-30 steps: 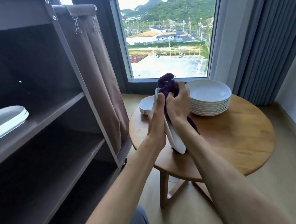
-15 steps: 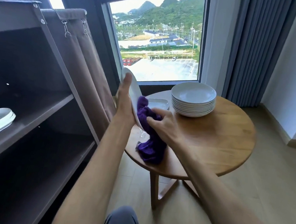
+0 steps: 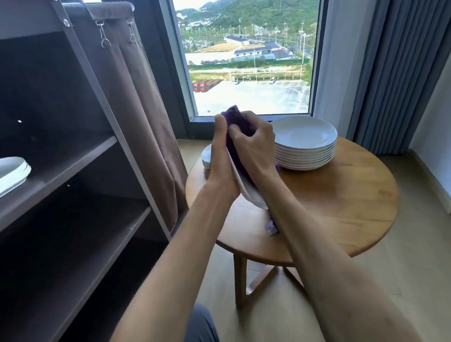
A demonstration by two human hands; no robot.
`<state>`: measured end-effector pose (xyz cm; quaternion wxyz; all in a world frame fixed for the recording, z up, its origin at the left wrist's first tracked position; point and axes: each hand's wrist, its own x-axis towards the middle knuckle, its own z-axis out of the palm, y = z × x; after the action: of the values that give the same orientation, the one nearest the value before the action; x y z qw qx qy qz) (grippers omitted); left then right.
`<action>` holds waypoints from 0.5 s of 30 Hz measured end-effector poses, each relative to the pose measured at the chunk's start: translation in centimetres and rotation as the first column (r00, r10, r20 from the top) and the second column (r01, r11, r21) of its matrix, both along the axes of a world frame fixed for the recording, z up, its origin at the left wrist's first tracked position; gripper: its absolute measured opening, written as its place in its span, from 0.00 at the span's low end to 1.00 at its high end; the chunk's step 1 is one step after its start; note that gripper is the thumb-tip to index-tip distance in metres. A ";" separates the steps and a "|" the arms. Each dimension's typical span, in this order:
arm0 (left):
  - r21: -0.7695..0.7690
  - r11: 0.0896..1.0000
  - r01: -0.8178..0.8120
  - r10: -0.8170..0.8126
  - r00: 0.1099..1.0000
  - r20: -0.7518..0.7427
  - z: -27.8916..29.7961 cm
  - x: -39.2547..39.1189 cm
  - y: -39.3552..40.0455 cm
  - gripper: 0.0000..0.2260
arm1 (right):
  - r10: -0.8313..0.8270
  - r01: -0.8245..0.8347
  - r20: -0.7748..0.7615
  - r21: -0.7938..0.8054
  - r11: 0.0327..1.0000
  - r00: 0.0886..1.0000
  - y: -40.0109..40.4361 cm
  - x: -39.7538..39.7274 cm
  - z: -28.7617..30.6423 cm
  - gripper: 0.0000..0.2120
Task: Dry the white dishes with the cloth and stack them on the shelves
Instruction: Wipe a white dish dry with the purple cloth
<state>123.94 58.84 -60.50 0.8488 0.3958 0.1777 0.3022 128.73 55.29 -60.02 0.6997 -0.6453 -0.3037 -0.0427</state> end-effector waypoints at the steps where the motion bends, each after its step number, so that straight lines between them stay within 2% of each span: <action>1: 0.003 1.000 -0.017 0.016 1.000 0.018 0.0 0.1 0.3 0.21 | 0.037 -0.037 0.012 0.024 0.999 0.999 -0.1 -0.2 0.0 0.06; 3: 0.017 0.999 -0.035 0.035 0.999 0.014 0.2 0.0 1.0 0.22 | 0.128 -0.129 0.008 0.027 0.991 0.992 -0.5 -0.4 0.0 0.05; 6: 0.055 0.997 -0.051 0.052 0.999 -0.013 0.5 -0.7 2.6 0.20 | 0.268 -0.266 0.007 -0.073 0.961 0.963 -1.7 -0.4 -1.1 0.07; 7: 0.041 0.998 -0.039 0.038 0.999 0.011 0.7 -1.0 2.9 0.17 | 0.260 -0.256 0.014 -0.127 0.958 0.966 -2.0 -0.5 -1.8 0.12; 9: 0.002 1.000 -0.014 0.014 0.998 0.062 0.5 -1.7 3.1 0.15 | 0.095 -0.093 -0.001 -0.248 0.964 0.995 -2.6 -0.7 -3.4 0.32; 11: 0.006 1.000 0.015 -0.015 0.992 0.127 -0.1 -2.4 3.2 0.15 | -0.051 -0.001 -0.182 -0.277 0.961 0.982 -3.3 -0.7 -4.8 0.52; 12: 0.026 1.000 0.017 -0.021 0.990 0.142 -0.5 -2.6 3.2 0.16 | -0.038 -0.040 -0.305 -0.246 0.968 0.952 -3.6 -0.7 -5.3 0.56; 13: 0.044 0.999 0.007 -0.013 0.990 0.138 -0.8 -2.7 3.2 0.16 | 0.053 -0.130 -0.432 -0.150 0.980 0.900 -3.8 -0.6 -5.8 0.54; 15: 0.060 0.998 -0.007 0.000 0.993 0.121 -1.0 -2.6 3.5 0.16 | 0.292 -0.287 -0.665 0.121 0.950 0.688 -4.1 0.0 -6.4 0.37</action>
<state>121.29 62.37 -61.47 0.8451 0.4018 0.1177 0.3323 128.69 51.23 -66.38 0.7617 -0.5579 -0.1271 0.3039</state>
